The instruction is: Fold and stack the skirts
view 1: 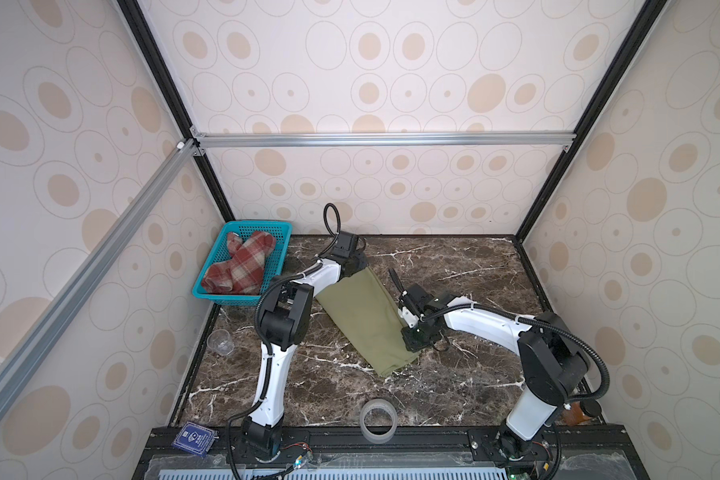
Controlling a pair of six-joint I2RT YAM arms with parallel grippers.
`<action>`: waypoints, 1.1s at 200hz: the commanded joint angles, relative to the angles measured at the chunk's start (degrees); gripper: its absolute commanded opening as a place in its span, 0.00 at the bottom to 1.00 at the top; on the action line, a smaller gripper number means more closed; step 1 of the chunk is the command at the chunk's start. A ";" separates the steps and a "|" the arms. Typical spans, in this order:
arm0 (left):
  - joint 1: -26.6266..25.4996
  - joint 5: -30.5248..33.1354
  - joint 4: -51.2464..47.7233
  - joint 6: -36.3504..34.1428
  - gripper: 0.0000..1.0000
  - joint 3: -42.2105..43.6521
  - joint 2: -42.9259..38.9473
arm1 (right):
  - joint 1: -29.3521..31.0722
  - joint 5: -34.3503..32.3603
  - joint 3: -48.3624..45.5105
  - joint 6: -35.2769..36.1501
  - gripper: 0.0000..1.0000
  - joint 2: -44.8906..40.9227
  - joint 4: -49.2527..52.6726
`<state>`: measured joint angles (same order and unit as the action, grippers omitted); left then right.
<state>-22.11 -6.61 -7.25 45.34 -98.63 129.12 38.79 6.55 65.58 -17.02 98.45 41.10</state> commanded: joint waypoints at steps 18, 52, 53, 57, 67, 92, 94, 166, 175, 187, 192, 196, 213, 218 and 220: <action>-1.78 -2.22 1.20 -1.86 0.13 0.40 -0.73 | -0.60 0.33 -0.45 0.02 0.28 -0.13 0.22; -1.88 -2.53 1.71 -1.23 0.13 0.27 -0.04 | -0.64 -0.71 -0.01 0.70 0.16 0.86 0.57; -1.88 -2.53 1.71 -1.27 0.13 0.23 0.02 | -0.64 -0.77 0.07 0.69 0.16 0.91 0.61; -1.86 -2.48 1.63 -1.15 0.13 0.14 0.14 | -0.58 -0.94 0.08 0.82 0.14 0.95 0.60; -1.84 -2.45 1.37 -1.05 0.12 -0.27 0.55 | -0.57 -1.31 0.20 1.04 0.11 0.89 0.64; -1.84 -2.26 0.74 -0.47 0.12 -1.53 1.55 | -0.61 -2.36 1.27 1.77 0.04 0.80 1.67; -1.85 -2.22 0.72 -0.44 0.12 -1.67 1.57 | -0.61 -2.47 1.34 1.84 0.03 0.78 1.76; -1.88 -1.74 -0.05 -0.18 0.12 -2.90 2.36 | -0.60 -4.78 3.68 3.31 0.03 0.06 3.87; -1.88 -1.72 -0.13 -0.27 0.11 -2.88 2.30 | -0.58 -5.05 3.73 3.46 0.03 0.33 3.88; -1.89 -1.58 -0.24 -0.26 0.11 -2.80 2.28 | -0.58 -5.12 3.82 3.52 0.03 0.81 3.85; -1.89 -1.49 -0.37 -0.32 0.11 -2.86 2.20 | -0.63 -5.13 3.85 3.47 0.03 0.94 3.90; -1.89 -1.48 -0.34 -0.38 0.11 -2.82 2.19 | -0.57 -5.14 3.85 3.41 0.03 1.01 3.89; -1.81 -1.34 -0.48 -0.48 0.11 -2.80 2.18 | -0.57 -5.65 3.63 3.15 0.03 1.05 3.45; -1.88 -1.30 -0.58 -0.50 0.11 -2.80 2.19 | -0.62 -5.75 3.63 3.14 0.03 1.12 3.33; -1.84 -1.30 -0.62 -0.49 0.11 -2.80 2.17 | -0.68 -5.75 3.64 3.20 0.04 1.19 3.36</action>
<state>-23.86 -8.84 -6.57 44.99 -99.39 130.65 38.59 2.48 68.16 -14.44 98.54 43.33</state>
